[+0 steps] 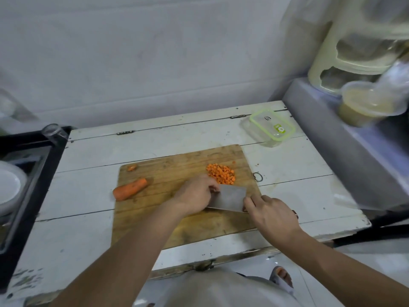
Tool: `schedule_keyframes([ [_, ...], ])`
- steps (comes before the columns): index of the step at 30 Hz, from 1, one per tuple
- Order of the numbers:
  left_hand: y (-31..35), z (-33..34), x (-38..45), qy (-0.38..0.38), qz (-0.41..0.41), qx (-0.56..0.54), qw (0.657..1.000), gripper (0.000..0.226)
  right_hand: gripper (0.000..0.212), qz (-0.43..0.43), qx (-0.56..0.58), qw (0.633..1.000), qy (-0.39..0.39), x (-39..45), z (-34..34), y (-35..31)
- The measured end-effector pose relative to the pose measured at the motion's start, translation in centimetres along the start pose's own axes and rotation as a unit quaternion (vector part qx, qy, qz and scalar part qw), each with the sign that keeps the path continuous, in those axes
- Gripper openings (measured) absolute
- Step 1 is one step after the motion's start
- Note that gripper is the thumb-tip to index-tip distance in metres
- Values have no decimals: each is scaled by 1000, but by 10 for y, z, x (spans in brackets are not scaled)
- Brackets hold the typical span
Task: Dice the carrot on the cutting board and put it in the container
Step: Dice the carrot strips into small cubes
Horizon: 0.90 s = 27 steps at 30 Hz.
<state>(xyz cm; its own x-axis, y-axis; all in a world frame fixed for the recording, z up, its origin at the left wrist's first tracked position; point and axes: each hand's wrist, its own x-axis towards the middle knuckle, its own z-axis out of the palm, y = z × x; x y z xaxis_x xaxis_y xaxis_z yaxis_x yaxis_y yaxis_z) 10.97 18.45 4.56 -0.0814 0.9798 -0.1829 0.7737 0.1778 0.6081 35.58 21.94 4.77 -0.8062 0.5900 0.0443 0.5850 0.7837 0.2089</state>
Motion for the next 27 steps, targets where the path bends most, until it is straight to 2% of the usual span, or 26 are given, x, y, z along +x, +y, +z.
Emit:
schedule_keyframes([
  [4, 8, 10, 16, -52, 8, 87, 995, 54, 49, 11, 4, 1000, -4, 1, -3, 2],
  [7, 10, 1, 29, -28, 2, 44, 999, 59, 49, 28, 14, 999, -14, -1, -9, 5],
  [10, -4, -26, 19, 94, -36, -40, 994, 60, 48, 49, 58, 997, -21, -3, -10, 5],
  [12, -29, -49, -3, 202, -89, -63, 973, 49, 44, 72, 88, 993, -32, -3, -10, 1],
  [15, -92, -79, -48, 308, -184, 12, 933, 29, 19, 119, 122, 985, -36, 2, -14, -12],
  [17, -133, -88, -71, 278, -235, 83, 928, 32, 10, 151, 187, 970, -39, 10, -18, -21],
  [20, -158, -80, -88, 136, -263, 135, 946, 46, 11, 190, 287, 939, -26, 26, -28, -34],
  [23, -151, -75, -88, 122, -245, 173, 946, 43, 9, 207, 326, 922, -31, 41, -38, -41],
  [25, -129, -75, -88, 104, -281, 115, 947, 35, 11, 213, 324, 921, -27, 46, -42, -42],
  [26, -113, -76, -91, 88, -300, 19, 950, 33, 12, 221, 327, 918, -26, 47, -45, -41],
  [27, -100, -73, -92, 95, -314, -128, 936, 39, 12, 230, 336, 913, -26, 49, -46, -41],
])
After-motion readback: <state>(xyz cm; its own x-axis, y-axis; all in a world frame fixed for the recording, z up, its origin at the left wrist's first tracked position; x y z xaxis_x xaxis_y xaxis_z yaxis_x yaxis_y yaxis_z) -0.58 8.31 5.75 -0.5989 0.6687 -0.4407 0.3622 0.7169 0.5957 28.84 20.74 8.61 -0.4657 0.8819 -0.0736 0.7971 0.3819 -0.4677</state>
